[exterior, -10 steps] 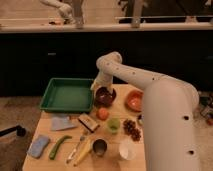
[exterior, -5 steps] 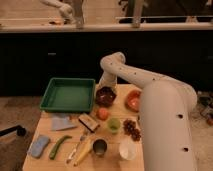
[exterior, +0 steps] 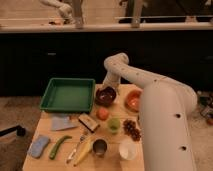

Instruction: Stack bowls into tray

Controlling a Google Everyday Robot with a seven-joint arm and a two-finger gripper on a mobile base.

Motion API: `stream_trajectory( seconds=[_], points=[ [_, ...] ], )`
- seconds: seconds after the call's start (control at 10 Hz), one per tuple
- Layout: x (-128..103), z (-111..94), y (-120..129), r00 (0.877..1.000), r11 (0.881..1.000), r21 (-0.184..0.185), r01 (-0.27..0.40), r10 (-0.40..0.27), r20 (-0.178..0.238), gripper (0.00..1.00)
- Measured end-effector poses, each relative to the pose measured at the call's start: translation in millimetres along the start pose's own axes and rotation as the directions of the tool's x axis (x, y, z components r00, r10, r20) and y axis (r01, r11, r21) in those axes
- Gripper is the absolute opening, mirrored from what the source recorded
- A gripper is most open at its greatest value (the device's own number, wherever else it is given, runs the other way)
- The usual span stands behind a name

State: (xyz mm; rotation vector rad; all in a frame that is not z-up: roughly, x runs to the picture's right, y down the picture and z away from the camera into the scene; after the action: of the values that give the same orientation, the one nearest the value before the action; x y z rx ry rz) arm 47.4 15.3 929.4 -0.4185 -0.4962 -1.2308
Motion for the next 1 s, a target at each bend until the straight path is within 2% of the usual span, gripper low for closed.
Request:
stream_trajectory(
  seconds=[0.1, 0.4, 1.0],
  points=[
    [3.2, 2.9, 11.1, 1.000, 1.000, 0.016, -0.014, 0.014, 0.010, 0.80],
    [2.3, 13.6, 11.0, 0.999, 0.999, 0.045, -0.015, 0.013, 0.044, 0.80],
    [-0.6, 27.2, 12.5, 0.993, 0.998, 0.055, 0.004, -0.010, 0.116, 0.80]
  ],
)
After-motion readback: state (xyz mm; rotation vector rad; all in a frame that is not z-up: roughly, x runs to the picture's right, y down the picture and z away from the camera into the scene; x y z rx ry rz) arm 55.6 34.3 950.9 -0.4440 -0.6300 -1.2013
